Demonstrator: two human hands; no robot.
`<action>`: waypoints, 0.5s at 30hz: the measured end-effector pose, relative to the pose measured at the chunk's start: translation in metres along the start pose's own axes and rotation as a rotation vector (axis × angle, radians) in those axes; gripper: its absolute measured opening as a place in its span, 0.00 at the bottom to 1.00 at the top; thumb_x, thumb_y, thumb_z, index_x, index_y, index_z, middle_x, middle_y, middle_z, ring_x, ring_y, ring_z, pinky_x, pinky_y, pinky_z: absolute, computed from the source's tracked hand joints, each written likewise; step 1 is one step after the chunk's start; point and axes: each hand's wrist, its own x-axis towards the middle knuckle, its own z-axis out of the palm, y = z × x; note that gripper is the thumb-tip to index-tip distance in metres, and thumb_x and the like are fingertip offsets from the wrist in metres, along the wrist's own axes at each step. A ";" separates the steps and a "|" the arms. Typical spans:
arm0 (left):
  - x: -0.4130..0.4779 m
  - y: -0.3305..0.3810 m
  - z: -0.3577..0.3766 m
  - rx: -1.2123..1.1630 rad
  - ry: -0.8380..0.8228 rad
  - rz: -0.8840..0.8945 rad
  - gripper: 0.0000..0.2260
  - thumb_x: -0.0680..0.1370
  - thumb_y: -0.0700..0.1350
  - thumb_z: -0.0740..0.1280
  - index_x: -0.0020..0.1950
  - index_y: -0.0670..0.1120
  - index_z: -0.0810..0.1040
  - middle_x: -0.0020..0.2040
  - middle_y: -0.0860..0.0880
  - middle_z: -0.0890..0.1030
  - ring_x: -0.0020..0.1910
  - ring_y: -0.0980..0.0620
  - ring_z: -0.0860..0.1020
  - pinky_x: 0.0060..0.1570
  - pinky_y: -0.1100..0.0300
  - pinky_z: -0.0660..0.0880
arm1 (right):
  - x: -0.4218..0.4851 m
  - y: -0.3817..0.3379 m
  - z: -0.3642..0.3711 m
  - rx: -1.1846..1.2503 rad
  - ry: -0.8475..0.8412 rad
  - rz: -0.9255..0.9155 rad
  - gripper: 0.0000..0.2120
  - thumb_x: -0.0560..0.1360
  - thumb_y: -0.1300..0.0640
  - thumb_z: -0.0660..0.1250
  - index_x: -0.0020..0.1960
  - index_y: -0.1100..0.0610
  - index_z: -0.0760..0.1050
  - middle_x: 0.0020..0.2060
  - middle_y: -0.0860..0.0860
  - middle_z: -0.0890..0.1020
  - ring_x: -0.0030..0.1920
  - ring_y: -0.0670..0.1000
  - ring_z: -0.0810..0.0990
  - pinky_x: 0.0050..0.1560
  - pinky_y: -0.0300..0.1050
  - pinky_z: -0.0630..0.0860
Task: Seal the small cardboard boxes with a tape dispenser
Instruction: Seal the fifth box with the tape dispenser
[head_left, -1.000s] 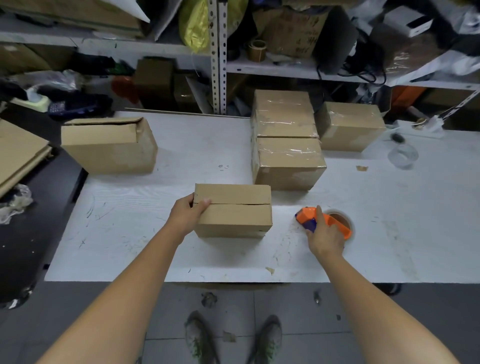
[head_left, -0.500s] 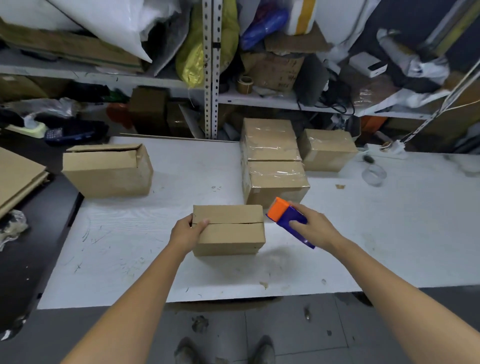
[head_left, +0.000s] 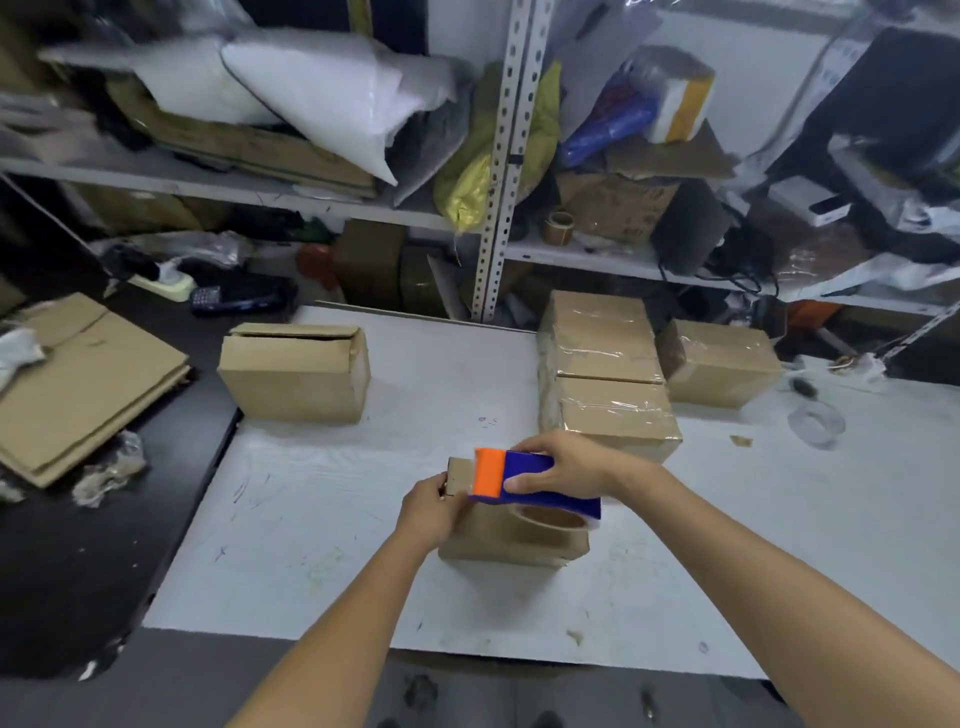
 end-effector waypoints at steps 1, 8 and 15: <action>0.002 -0.001 -0.001 0.000 -0.020 -0.021 0.09 0.77 0.53 0.68 0.52 0.51 0.82 0.49 0.50 0.84 0.51 0.48 0.80 0.50 0.53 0.77 | 0.007 -0.001 0.000 -0.016 -0.012 -0.010 0.29 0.68 0.31 0.70 0.65 0.43 0.74 0.53 0.42 0.81 0.50 0.48 0.81 0.51 0.48 0.82; -0.003 0.017 -0.030 -0.305 0.160 -0.082 0.16 0.81 0.50 0.64 0.66 0.45 0.77 0.63 0.47 0.80 0.60 0.48 0.79 0.58 0.53 0.77 | 0.034 -0.012 -0.005 -0.143 -0.084 -0.088 0.30 0.68 0.28 0.68 0.64 0.43 0.74 0.53 0.43 0.81 0.51 0.49 0.80 0.52 0.50 0.81; -0.022 0.032 -0.037 -0.477 -0.174 -0.115 0.14 0.82 0.51 0.63 0.62 0.45 0.79 0.55 0.46 0.85 0.54 0.48 0.83 0.59 0.52 0.78 | 0.039 -0.018 -0.011 -0.219 -0.100 -0.145 0.31 0.70 0.30 0.67 0.68 0.45 0.73 0.56 0.43 0.80 0.53 0.48 0.79 0.53 0.48 0.81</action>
